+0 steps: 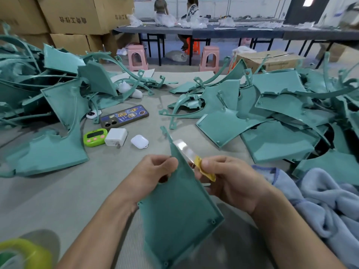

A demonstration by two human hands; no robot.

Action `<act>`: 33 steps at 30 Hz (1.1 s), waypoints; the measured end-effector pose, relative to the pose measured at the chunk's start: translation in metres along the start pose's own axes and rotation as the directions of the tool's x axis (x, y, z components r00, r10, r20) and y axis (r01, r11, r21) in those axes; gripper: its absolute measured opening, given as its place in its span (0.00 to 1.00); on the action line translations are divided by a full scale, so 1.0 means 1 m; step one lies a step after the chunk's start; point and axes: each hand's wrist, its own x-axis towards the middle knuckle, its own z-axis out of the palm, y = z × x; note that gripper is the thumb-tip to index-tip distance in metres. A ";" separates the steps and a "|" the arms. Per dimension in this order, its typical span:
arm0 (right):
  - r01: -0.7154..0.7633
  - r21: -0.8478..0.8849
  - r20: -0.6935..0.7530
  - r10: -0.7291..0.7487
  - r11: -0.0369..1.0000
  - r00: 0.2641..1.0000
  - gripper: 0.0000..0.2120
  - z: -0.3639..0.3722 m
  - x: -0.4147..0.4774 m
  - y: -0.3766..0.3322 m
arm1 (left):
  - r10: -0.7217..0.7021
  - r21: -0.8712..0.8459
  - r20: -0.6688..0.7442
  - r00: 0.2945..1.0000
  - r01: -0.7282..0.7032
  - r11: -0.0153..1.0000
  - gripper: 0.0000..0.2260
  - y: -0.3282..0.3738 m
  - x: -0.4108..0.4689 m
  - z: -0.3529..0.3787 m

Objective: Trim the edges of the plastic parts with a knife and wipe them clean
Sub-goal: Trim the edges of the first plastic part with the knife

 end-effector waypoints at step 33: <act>0.444 -0.541 -0.374 -0.677 0.714 0.634 0.10 -0.007 0.005 -0.002 | 0.566 0.581 -0.298 0.768 -0.324 0.746 0.31 -0.016 0.004 0.005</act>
